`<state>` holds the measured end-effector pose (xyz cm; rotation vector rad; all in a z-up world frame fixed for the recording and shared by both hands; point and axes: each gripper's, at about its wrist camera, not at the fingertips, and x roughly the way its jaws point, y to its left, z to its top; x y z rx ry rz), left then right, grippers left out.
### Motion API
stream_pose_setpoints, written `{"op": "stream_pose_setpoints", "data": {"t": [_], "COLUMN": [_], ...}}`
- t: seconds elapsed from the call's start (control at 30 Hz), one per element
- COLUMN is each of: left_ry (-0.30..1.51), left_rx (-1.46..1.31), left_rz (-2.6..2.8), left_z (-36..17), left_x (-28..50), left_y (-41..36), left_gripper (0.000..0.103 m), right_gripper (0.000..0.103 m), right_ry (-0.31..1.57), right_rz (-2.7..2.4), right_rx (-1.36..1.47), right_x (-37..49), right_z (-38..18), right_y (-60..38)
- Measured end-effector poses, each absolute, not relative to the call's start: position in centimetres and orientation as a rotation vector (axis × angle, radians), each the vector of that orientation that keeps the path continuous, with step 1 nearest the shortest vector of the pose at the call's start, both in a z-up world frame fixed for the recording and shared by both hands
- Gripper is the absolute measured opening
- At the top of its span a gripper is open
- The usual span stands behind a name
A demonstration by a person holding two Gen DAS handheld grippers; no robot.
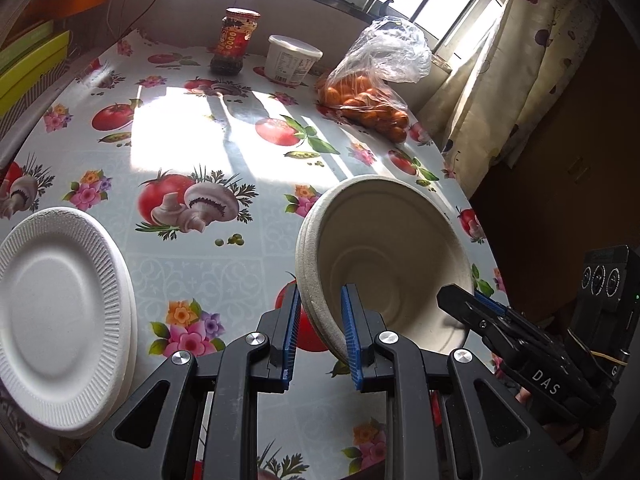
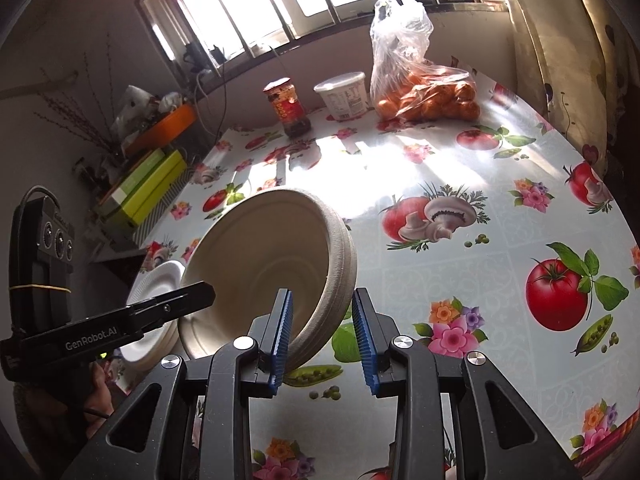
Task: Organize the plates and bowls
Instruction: 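Lift the bowl stack with both tools and carry it toward the white plate stack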
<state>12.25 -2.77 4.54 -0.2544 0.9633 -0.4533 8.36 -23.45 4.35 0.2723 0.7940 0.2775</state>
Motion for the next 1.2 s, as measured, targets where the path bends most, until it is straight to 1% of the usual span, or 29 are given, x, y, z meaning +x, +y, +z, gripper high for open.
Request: {"op": "stream_pose_setpoints", "data": {"t": [0.67,1.2], "left_ry": [0.907,0.884], "left_rx": [-0.297,-0.346], "left_rz": [-0.319,-0.195], "left_z": [5.7,5.6], "left_x": [10.0,8.3], "left_y": [3.1,8.4], "left_gripper": [0.022,0.022], "right_gripper": [0.03,0.03], "right_ry": [0.81,0.836], "right_rz": [0.415,0.541], "right_rx": [0.203,0.149], "right_x": [8.8,9.7], "right_z": [4.8,4.8], "right_y": [-17.6,-12.0]}}
